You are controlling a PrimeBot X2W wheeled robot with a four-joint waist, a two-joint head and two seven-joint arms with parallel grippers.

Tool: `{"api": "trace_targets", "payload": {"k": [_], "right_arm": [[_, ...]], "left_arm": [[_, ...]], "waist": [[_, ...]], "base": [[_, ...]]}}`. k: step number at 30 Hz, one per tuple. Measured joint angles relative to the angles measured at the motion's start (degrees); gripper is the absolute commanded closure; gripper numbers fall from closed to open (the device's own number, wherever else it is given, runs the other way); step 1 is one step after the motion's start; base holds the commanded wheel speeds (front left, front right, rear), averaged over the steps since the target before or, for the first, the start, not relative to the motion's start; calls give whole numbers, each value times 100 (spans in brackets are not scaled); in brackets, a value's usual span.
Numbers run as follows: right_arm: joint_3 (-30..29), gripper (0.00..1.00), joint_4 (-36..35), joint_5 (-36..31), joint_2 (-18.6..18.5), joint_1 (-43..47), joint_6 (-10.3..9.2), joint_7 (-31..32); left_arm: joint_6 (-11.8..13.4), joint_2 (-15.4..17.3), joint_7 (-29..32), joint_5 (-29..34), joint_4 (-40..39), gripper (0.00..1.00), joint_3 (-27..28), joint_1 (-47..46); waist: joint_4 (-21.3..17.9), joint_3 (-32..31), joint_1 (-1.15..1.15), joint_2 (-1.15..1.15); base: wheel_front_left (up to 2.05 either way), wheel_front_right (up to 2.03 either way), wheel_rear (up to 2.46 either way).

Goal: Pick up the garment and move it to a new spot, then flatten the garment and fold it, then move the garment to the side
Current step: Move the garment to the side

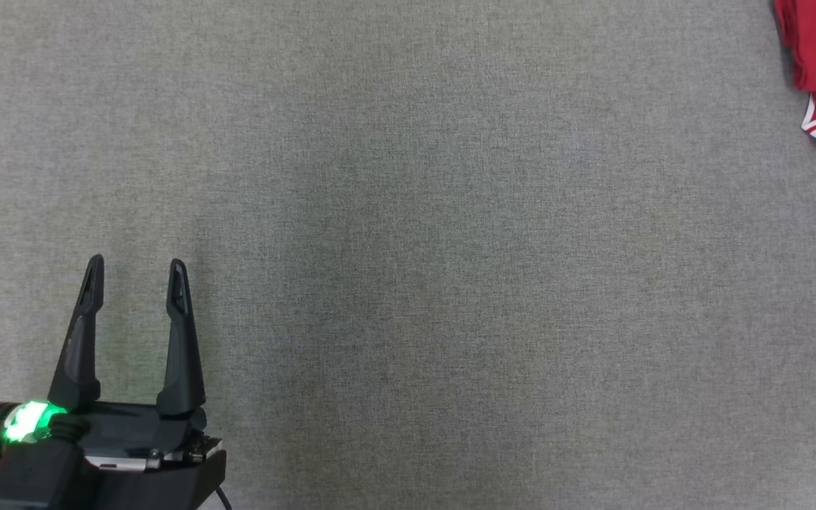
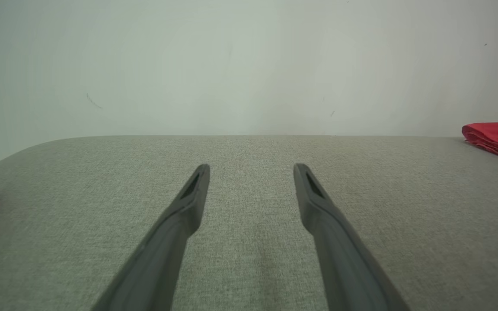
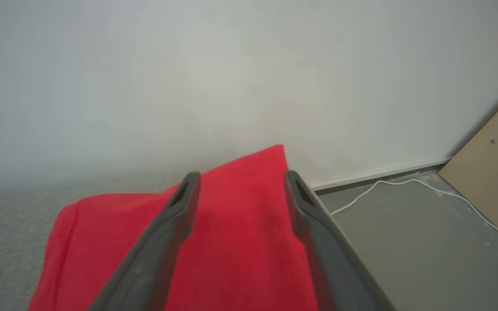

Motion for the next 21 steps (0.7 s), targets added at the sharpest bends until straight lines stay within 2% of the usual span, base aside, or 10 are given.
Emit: {"api": "trace_targets", "payload": {"k": [6, 12, 16, 21], "right_arm": [[144, 0, 82, -249, 48, -145, 0, -387], [168, 0, -391, -356, 324, -128, 0, -519], [-151, 0, -984, -547, 460, 14, 0, -530], [-700, 0, -1693, -853, 845, 727, 0, -538]], "left_arm": [[7, -3, 0, -5, 90, 0, -2, 1], [13, -19, 0, -185, 279, 0, 40, 83], [13, -42, -1, -280, 423, 0, 58, 189], [13, -57, -1, -404, 588, 0, 114, 359]], "waist": [[13, -127, 0, -1], [1, -418, 0, -1], [-19, -680, -1, -2], [-46, -1051, -1, -1]], "base": [[0, 0, 0], [0, 0, 0], [0, 0, 0], [0, 0, 0]]}}
